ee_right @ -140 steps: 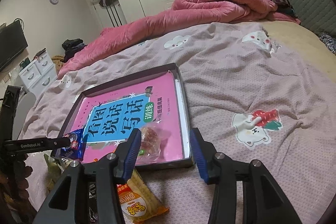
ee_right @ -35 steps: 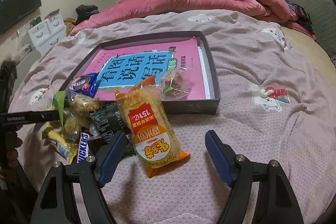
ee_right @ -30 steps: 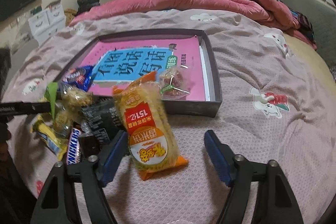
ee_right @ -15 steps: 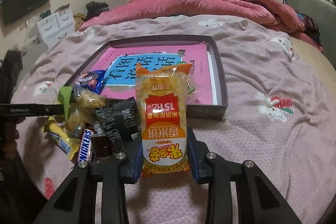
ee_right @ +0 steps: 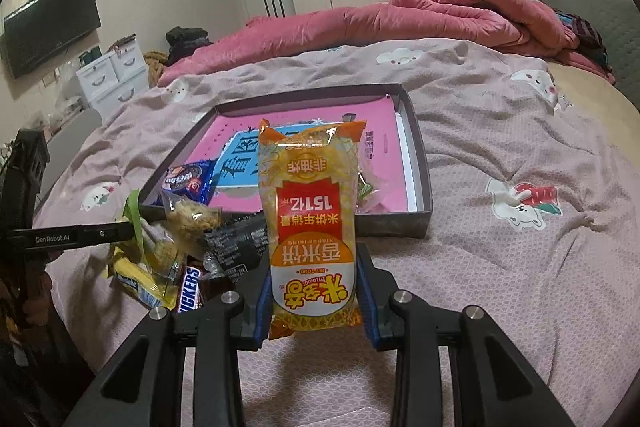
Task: Organize snacks
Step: 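Lift the rice cracker bag with the right gripper while the left grasps the green snack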
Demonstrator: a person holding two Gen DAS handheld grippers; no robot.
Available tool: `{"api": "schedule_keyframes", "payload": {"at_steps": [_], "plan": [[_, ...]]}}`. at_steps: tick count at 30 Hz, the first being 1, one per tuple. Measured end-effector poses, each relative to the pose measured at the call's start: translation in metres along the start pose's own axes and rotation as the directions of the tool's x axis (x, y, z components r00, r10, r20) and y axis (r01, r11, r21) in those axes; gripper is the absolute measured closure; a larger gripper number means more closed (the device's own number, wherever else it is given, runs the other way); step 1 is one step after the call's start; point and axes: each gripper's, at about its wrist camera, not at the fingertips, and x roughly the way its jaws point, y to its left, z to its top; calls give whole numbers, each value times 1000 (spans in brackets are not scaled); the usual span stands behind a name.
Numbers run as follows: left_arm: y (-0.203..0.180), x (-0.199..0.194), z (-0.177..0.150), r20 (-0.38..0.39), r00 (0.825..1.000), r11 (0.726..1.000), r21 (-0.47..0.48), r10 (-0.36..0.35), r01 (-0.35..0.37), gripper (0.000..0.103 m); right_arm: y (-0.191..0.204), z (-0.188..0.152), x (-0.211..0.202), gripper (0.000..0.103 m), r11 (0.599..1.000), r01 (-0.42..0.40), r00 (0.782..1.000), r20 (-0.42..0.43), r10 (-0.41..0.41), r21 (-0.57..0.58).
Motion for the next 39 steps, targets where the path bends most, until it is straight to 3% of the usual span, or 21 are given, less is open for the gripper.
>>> {"api": "schedule_keyframes", "payload": {"at_steps": [21, 39], "plan": [[-32, -48, 17, 116, 993, 999, 30, -18, 14, 65, -3, 10, -11, 67, 1000, -14, 998, 63, 14, 3], [-69, -40, 40, 130, 991, 999, 45, -10, 5, 65, -15, 31, -10, 67, 999, -13, 992, 124, 9, 31]]}}
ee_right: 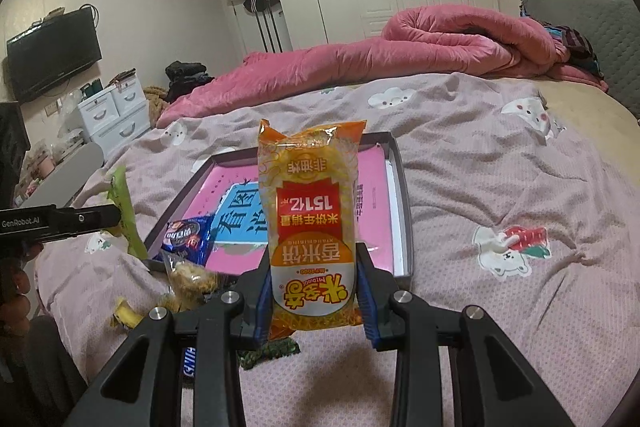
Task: Organize snacks
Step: 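Lift the rice cracker bag with the right gripper while the left grasps the green snack, then carry the rice cracker bag and green snack over the tray with both grippers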
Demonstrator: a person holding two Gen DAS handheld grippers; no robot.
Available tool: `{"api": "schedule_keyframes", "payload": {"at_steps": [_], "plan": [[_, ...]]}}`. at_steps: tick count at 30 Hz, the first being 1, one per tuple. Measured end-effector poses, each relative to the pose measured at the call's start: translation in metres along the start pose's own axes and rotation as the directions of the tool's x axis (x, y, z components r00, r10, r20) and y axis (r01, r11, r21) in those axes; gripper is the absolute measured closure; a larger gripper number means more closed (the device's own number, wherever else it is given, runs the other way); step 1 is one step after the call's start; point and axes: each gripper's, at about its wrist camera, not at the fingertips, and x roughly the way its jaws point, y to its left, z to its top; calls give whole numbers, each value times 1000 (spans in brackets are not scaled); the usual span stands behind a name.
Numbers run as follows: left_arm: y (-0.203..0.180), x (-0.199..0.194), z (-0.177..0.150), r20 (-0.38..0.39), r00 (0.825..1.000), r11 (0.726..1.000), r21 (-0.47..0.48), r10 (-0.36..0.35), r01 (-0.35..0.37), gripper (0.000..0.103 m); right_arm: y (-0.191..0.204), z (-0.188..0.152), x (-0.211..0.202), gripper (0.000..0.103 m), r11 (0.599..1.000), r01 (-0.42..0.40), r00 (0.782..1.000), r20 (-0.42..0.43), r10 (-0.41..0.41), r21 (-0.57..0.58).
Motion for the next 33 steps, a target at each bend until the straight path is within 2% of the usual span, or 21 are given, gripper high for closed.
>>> {"api": "schedule_keyframes", "payload": {"at_steps": [15, 33], "plan": [[-33, 30, 17, -28, 1000, 999, 31, 13, -12, 65, -21, 8, 10, 67, 998, -16, 1000, 7, 15, 56], [-47, 67, 30, -68, 998, 1000, 26, 17, -16, 65, -29, 17, 29, 67, 998, -21, 1000, 19, 20, 65]]}}
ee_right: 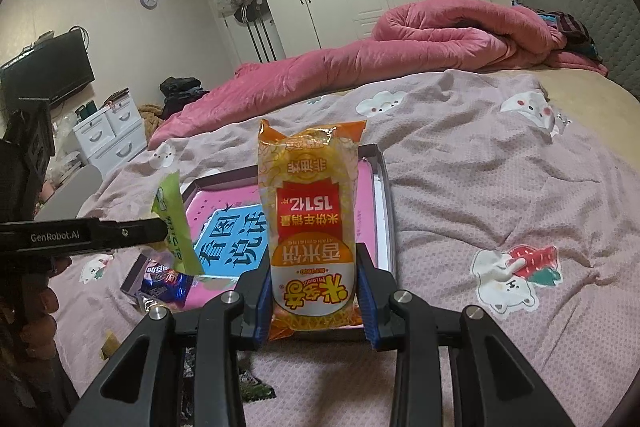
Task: Organize snacks
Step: 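Carry the rice cracker bag and green snack over the tray with both grippers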
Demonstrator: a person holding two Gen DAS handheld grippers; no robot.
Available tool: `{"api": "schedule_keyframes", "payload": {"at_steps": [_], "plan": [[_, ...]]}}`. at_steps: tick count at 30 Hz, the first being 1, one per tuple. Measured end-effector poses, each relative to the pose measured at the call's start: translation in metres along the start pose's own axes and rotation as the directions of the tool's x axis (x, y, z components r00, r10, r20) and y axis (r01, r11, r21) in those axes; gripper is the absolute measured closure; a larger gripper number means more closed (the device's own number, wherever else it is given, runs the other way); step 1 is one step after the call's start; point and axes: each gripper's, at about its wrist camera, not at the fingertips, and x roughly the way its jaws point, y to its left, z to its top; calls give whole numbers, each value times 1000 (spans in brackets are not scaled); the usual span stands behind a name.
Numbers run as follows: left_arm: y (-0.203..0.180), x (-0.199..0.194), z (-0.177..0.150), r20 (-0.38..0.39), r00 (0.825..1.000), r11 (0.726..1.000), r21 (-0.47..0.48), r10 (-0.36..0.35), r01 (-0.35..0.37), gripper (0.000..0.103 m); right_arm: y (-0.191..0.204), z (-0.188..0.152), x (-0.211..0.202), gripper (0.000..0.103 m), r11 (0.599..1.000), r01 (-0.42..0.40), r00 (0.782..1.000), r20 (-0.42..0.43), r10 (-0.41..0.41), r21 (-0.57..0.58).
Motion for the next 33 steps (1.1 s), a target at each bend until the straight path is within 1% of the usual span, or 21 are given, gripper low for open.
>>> {"api": "schedule_keyframes", "payload": {"at_steps": [11, 23, 27, 33], "plan": [[0, 23, 0, -47, 999, 1000, -7, 18, -18, 65, -9, 3, 18, 67, 1000, -4, 1000, -15, 5, 19], [4, 43, -3, -78, 997, 999, -27, 21, -23, 65, -20, -1, 42, 67, 999, 4, 998, -66, -1, 40], [1, 50, -3, -88, 996, 999, -21, 23, -25, 65, -23, -2, 50, 67, 998, 9, 996, -87, -4, 59], [-2, 55, -5, -103, 994, 999, -16, 27, -29, 65, -17, -5, 55, 67, 999, -11, 995, -98, 15, 36]]}}
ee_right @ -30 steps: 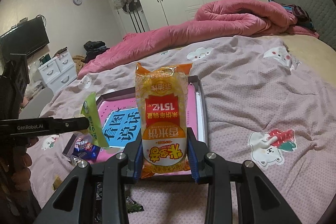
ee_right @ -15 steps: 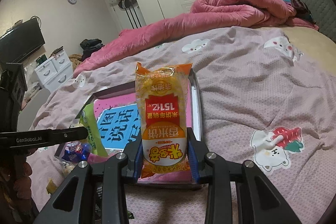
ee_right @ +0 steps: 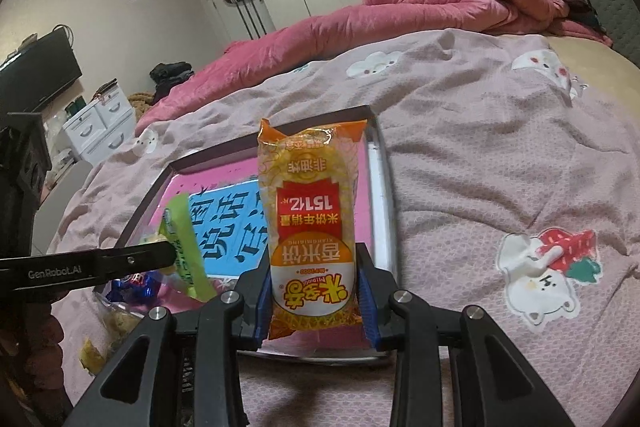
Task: Organize snacks
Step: 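Carry the rice cracker bag and green snack over the tray with both grippers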
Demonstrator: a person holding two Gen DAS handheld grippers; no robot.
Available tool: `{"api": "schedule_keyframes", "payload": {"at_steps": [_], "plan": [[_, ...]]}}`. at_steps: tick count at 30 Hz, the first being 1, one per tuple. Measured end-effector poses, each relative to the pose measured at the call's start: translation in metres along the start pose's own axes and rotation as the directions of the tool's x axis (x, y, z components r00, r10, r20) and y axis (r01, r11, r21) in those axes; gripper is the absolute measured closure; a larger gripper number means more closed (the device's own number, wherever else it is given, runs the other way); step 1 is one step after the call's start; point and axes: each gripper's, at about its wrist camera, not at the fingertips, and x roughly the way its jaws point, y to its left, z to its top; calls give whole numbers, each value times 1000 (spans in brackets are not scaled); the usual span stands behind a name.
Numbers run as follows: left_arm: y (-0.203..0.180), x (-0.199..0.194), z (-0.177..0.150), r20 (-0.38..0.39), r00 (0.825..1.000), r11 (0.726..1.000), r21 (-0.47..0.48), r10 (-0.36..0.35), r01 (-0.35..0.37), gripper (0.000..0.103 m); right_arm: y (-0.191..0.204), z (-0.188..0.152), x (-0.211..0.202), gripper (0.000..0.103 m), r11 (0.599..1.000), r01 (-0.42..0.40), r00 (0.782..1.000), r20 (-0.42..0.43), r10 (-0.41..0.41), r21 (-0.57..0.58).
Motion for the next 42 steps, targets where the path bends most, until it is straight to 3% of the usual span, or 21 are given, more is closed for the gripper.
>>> {"api": "schedule_keyframes", "payload": {"at_steps": [7, 24, 37, 42], "plan": [[2, 4, -2, -31, 999, 1000, 5, 19, -18, 65, 8, -2, 1, 67, 999, -12, 1000, -19, 11, -42], [-5, 10, -9, -77, 997, 999, 29, 20, -18, 65, 15, -5, -3, 66, 981, 138, 989, -33, -144, -137], [-6, 10, -12, -87, 996, 999, 39, 21, -18, 65, 11, -7, -8, 65, 990, 94, 995, -31, -98, -106], [-5, 9, -12, -90, 996, 999, 32, 21, -18, 65, 12, -6, -11, 59, 992, 75, 997, -22, -77, -100]]}}
